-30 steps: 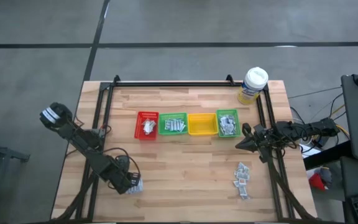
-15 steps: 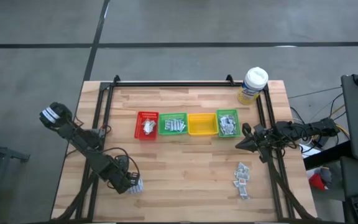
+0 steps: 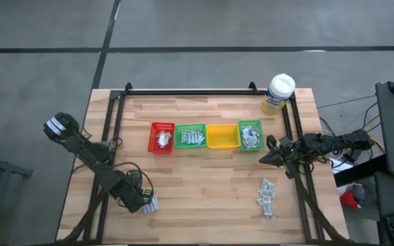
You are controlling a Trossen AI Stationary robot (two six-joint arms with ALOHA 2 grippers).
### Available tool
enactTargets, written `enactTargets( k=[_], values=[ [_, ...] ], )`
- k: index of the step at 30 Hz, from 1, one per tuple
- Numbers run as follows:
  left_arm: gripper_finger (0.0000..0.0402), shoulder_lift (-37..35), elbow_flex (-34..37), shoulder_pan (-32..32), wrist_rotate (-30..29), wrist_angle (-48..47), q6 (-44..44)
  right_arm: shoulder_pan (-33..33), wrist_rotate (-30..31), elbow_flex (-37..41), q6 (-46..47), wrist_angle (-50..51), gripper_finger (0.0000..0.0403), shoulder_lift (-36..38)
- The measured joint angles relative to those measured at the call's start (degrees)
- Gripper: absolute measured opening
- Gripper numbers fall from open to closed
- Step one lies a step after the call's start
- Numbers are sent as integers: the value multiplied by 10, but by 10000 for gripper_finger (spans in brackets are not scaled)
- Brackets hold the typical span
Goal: Pick & Place First Aid Supplies
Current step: Put the blue bandage into the left green bin
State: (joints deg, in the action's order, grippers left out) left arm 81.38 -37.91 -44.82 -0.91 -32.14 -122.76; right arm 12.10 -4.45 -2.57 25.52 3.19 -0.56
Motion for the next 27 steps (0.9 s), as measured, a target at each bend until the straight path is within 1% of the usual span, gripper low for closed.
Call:
enactTargets(
  k=[4,10,15,22,27],
  values=[
    [15,0,0,0,-8,-11,0,0,0,0,0,0,8,0],
    [10,0,0,0,-41,-31,0,0,0,0,0,0,8,0],
    [13,0,0,0,-56,-48,0,0,0,0,0,0,8,0],
    [12,1,1,1,-116,-85,0,0,0,0,0,0,8,0],
    [16,1,-1,1,-136,-100,7,0,0,0,0,0,8,0]
  ],
)
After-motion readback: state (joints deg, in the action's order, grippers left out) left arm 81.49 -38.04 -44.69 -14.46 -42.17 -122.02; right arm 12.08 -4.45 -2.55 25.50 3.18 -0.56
